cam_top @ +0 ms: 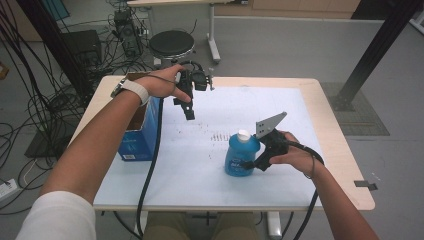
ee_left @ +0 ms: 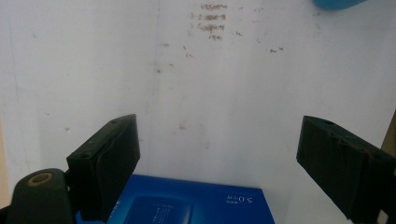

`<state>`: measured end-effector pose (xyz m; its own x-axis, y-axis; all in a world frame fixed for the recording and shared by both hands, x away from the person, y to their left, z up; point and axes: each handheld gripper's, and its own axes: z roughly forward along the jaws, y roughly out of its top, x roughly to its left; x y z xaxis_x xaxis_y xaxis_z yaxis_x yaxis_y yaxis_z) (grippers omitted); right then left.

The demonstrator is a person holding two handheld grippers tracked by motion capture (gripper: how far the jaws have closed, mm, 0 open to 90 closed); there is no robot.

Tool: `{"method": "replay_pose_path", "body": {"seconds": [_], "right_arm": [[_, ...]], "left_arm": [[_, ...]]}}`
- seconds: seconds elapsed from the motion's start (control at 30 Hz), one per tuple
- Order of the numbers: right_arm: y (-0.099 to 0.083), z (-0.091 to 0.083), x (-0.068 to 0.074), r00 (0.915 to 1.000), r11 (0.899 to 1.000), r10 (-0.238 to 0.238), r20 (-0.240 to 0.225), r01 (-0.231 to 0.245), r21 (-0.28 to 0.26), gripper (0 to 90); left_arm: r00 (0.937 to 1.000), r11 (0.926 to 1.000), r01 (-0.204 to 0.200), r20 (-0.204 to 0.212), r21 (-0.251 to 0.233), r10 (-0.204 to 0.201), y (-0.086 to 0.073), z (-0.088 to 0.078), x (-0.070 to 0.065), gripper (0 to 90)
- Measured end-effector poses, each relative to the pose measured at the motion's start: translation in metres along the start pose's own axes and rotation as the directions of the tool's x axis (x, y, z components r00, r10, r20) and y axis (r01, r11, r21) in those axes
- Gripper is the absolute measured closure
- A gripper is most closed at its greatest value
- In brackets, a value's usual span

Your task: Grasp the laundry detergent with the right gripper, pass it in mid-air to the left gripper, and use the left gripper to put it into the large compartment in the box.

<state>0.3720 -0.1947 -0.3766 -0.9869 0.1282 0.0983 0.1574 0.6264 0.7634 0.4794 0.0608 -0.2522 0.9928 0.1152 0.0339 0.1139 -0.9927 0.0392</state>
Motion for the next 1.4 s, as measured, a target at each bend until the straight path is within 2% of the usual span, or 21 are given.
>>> {"method": "replay_pose_path", "body": {"seconds": [0.57,1.4], "right_arm": [[-0.0040,0.0039,0.0007,0.9998,0.999,-0.002,-0.019,0.001,-0.036,19.1],[-0.0086,0.0091,0.0015,0.9996,0.996,-0.019,-0.021,0.017,-0.089,25.7]], "left_arm": [[1.0000,1.0000,0.002,0.000,0.000,-0.002,-0.0003,0.0013,-0.0001,14.0],[1.0000,1.0000,0.003,0.003,0.003,-0.003,-0.0004,0.0027,-0.0004,14.0]]}}
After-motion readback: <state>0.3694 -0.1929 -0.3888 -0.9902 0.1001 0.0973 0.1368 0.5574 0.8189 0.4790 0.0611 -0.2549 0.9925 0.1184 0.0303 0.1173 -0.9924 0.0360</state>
